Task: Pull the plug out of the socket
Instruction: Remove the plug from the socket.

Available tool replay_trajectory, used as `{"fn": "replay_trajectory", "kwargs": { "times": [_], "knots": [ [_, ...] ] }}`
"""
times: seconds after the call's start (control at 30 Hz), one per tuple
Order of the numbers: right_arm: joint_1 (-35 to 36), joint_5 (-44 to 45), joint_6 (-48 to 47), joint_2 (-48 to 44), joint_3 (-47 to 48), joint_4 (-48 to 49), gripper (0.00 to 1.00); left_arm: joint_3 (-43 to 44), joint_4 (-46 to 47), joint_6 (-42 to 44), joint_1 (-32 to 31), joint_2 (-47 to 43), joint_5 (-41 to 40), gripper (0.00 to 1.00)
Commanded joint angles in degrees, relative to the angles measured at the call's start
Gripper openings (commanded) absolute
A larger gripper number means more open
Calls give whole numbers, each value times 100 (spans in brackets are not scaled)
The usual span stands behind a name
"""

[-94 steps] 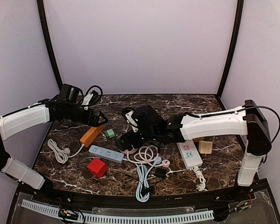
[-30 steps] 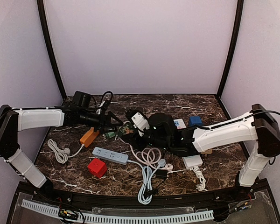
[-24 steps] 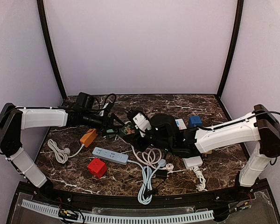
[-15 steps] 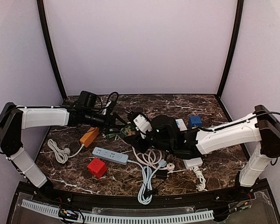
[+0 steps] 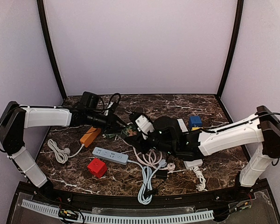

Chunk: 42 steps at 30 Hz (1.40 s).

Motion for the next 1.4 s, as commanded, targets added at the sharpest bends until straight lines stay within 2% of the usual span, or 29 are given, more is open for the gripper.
{"fn": "replay_trajectory", "kwargs": {
  "times": [0.0,0.07,0.13,0.17,0.2,0.23,0.3,0.37,0.5,0.63,0.8,0.9,0.97,1.0,1.1,1.3,1.37],
  "knots": [
    [35,294,-58,-292,18,1010,0,-14,-107,-10,-187,-20,299,18],
    [36,334,-7,-323,-34,1049,0,-53,-102,12,-185,-50,258,17],
    [39,332,17,-383,-132,1165,0,-70,-129,37,-187,-77,275,28],
    [38,298,13,-414,-189,1220,0,-67,-146,45,-187,-85,280,42],
    [39,269,2,-451,-249,1291,0,-70,-185,48,-188,-107,280,48],
    [38,246,-13,-489,-308,1372,0,-72,-205,46,-189,-123,279,59],
    [39,215,-68,-578,-422,1533,0,-76,-281,48,-189,-148,266,71],
    [34,163,-124,-650,-519,1674,0,-71,-387,57,-185,-155,290,77],
    [35,33,-174,-684,-554,1772,0,-83,-436,-10,-242,-148,407,79],
    [42,-77,-175,-650,-532,1792,0,-1,-436,-57,-372,-84,491,71],
    [54,-56,-175,-655,-599,1898,0,107,-417,-97,-458,-64,527,56],
    [52,-77,-153,-642,-638,1970,0,112,-203,-271,-484,-28,598,55],
    [57,-70,-132,-607,-623,1918,0,116,-121,-338,-495,-23,593,45],
    [51,-53,-113,-590,-612,1875,0,122,-111,-368,-496,-24,589,35],
    [56,43,-11,-561,-647,1777,0,137,111,-441,-497,-35,584,22],
    [-43,347,721,-598,-708,1352,0,65,129,-293,-495,-127,333,3],
    [-113,357,1050,-625,-715,1198,0,29,116,-191,-494,-173,248,1]
  ]
}}
